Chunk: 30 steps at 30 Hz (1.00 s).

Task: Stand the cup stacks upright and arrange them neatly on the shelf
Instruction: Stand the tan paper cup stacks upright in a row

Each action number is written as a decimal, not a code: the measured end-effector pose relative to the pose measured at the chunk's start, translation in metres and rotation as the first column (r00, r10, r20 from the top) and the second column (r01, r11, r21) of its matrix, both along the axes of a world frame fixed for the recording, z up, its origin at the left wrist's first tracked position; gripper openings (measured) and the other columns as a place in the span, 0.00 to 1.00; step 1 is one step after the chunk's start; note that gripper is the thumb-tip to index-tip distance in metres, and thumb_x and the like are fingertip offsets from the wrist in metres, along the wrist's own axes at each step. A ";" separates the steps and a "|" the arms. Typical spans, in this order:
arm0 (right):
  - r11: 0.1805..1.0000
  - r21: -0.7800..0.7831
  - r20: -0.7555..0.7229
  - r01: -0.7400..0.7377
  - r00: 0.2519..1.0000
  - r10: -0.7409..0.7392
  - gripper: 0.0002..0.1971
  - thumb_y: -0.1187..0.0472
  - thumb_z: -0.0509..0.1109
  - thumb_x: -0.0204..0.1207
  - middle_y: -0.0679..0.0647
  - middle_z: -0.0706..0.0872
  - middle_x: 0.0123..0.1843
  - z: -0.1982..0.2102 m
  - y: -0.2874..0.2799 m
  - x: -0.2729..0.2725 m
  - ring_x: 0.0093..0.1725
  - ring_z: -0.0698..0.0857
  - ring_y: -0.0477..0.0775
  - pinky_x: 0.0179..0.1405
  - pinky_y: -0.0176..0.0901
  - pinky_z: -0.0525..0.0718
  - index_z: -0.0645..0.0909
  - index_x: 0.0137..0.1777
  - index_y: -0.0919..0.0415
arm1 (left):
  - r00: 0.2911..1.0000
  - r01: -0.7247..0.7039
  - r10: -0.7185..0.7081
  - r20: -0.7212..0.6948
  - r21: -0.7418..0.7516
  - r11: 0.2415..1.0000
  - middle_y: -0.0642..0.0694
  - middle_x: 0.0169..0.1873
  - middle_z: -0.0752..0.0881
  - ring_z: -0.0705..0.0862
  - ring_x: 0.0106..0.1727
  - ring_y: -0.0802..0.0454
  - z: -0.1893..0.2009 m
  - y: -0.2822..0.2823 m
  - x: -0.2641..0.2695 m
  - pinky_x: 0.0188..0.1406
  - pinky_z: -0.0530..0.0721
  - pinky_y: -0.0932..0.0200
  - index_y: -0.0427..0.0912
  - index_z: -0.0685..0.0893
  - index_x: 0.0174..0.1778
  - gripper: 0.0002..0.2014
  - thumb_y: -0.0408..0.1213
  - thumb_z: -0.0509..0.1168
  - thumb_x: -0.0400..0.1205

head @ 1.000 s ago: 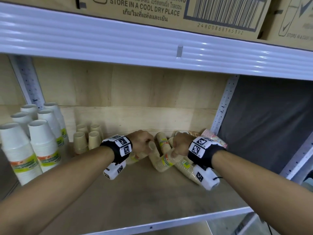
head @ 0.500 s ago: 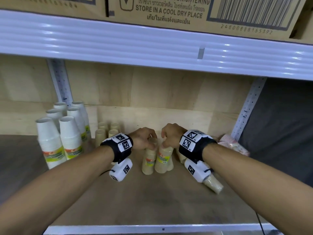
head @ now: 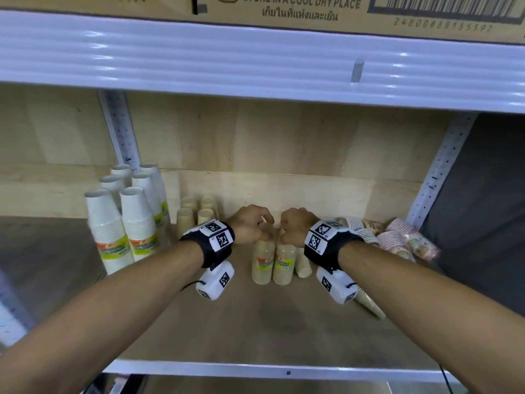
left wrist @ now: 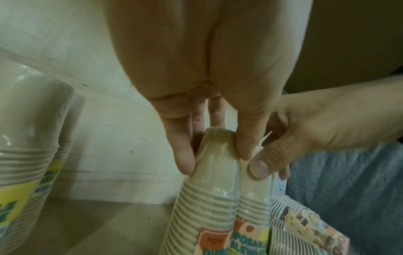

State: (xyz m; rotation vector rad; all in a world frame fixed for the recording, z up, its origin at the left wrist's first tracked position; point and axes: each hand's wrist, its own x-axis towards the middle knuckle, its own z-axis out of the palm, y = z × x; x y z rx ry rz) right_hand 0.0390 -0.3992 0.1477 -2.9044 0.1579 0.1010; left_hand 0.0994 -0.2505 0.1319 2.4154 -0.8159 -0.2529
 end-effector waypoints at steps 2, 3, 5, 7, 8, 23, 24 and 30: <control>1.000 0.011 -0.012 0.011 1.000 -0.011 0.12 0.59 0.73 0.75 0.61 0.85 0.48 0.001 -0.003 0.001 0.45 0.85 0.59 0.31 0.38 0.72 0.83 0.51 0.70 | 1.000 -0.004 0.004 0.007 -0.004 1.000 0.48 0.55 0.82 0.81 0.55 0.53 0.002 -0.001 0.000 0.48 0.77 0.62 0.47 0.84 0.64 0.21 0.42 0.76 0.75; 1.000 0.023 -0.011 0.019 1.000 -0.018 0.11 0.59 0.73 0.75 0.61 0.83 0.44 0.000 -0.005 0.001 0.41 0.83 0.59 0.27 0.36 0.70 0.81 0.47 0.69 | 1.000 -0.005 0.005 0.011 -0.007 1.000 0.49 0.56 0.83 0.81 0.56 0.54 0.002 -0.001 0.000 0.49 0.77 0.62 0.47 0.85 0.63 0.21 0.41 0.77 0.74; 0.999 0.025 -0.007 0.031 1.000 -0.030 0.09 0.60 0.72 0.75 0.59 0.82 0.42 0.000 -0.005 0.000 0.39 0.82 0.58 0.24 0.36 0.68 0.79 0.43 0.66 | 1.000 -0.002 0.002 0.007 -0.015 1.000 0.50 0.57 0.84 0.81 0.60 0.54 0.001 -0.003 0.000 0.53 0.77 0.61 0.47 0.85 0.63 0.21 0.40 0.77 0.74; 1.000 0.011 0.001 0.021 1.000 -0.021 0.10 0.60 0.73 0.76 0.60 0.83 0.45 -0.001 -0.003 0.001 0.42 0.82 0.58 0.29 0.38 0.73 0.81 0.48 0.68 | 1.000 -0.001 0.002 0.011 -0.015 1.000 0.51 0.57 0.83 0.80 0.60 0.55 0.001 -0.003 -0.001 0.55 0.77 0.61 0.47 0.85 0.64 0.21 0.38 0.76 0.75; 1.000 0.007 0.005 0.011 1.000 -0.012 0.13 0.59 0.72 0.76 0.61 0.84 0.49 -0.002 -0.003 0.000 0.45 0.83 0.58 0.34 0.40 0.75 0.82 0.53 0.69 | 1.000 -0.004 0.004 0.014 -0.018 1.000 0.51 0.58 0.83 0.79 0.61 0.55 0.001 -0.003 -0.002 0.56 0.76 0.61 0.47 0.85 0.65 0.21 0.38 0.76 0.75; 0.999 -0.016 0.033 0.035 0.999 -0.034 0.17 0.61 0.71 0.75 0.60 0.85 0.60 -0.010 -0.007 0.005 0.55 0.86 0.61 0.48 0.45 0.84 0.80 0.63 0.64 | 1.000 0.010 -0.011 0.027 0.022 1.000 0.47 0.63 0.84 0.80 0.58 0.54 0.007 -0.004 -0.010 0.54 0.76 0.61 0.44 0.84 0.67 0.18 0.39 0.69 0.80; 0.999 -0.015 0.031 0.035 0.999 -0.034 0.18 0.61 0.70 0.75 0.60 0.84 0.60 -0.010 -0.008 0.005 0.55 0.86 0.61 0.48 0.45 0.84 0.80 0.64 0.64 | 1.000 0.006 -0.007 0.022 0.024 1.000 0.46 0.64 0.84 0.79 0.58 0.54 0.007 -0.004 -0.011 0.54 0.76 0.61 0.45 0.84 0.67 0.19 0.40 0.69 0.80; 0.996 0.025 0.045 0.081 0.996 -0.082 0.23 0.49 0.73 0.72 0.55 0.80 0.58 -0.012 -0.012 0.007 0.51 0.81 0.57 0.46 0.44 0.82 0.77 0.64 0.60 | 0.999 -0.044 0.044 0.009 0.036 0.998 0.44 0.63 0.83 0.81 0.56 0.50 0.008 -0.007 -0.013 0.50 0.76 0.60 0.46 0.80 0.70 0.23 0.48 0.70 0.79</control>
